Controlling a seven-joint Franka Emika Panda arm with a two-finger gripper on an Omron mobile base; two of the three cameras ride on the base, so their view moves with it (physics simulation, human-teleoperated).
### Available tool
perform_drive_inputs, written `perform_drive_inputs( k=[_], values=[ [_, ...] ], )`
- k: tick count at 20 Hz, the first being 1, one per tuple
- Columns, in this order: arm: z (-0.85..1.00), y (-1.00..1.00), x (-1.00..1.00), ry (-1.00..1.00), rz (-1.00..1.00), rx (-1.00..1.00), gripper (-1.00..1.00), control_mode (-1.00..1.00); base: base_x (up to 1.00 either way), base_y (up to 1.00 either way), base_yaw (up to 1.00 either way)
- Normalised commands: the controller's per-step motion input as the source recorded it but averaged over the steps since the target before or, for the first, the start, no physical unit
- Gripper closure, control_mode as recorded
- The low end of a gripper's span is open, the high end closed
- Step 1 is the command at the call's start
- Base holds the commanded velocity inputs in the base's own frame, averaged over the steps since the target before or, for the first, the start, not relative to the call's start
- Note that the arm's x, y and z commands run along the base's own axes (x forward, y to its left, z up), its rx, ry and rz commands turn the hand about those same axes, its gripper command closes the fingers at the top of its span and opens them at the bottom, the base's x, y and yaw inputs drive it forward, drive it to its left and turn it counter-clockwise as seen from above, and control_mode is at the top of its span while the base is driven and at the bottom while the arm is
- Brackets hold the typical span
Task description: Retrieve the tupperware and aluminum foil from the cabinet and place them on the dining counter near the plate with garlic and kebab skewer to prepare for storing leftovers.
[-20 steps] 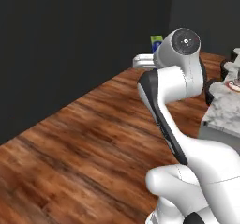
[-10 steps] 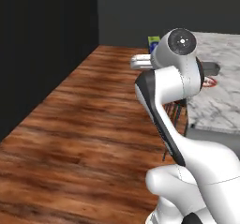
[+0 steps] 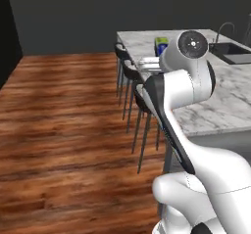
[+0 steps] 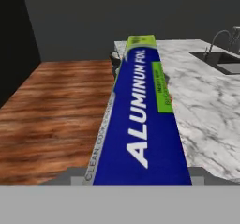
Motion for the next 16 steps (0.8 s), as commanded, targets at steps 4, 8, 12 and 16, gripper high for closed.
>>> perform_drive_inputs(
  k=[4,8,12,16],
  values=[
    [0.00,0.00,0.00,0.00,0.00,0.00,1.00,1.00,0.67,0.64,-0.58],
    [0.00,0.00,0.00,0.00,0.00,0.00,1.00,1.00,0.65,0.69,-0.59],
    [0.00,0.00,0.00,0.00,0.00,0.00,1.00,1.00,0.61,0.80,-0.61],
    [0.00,0.00,0.00,0.00,0.00,0.00,1.00,1.00,0.57,0.90,-0.62]
  ],
)
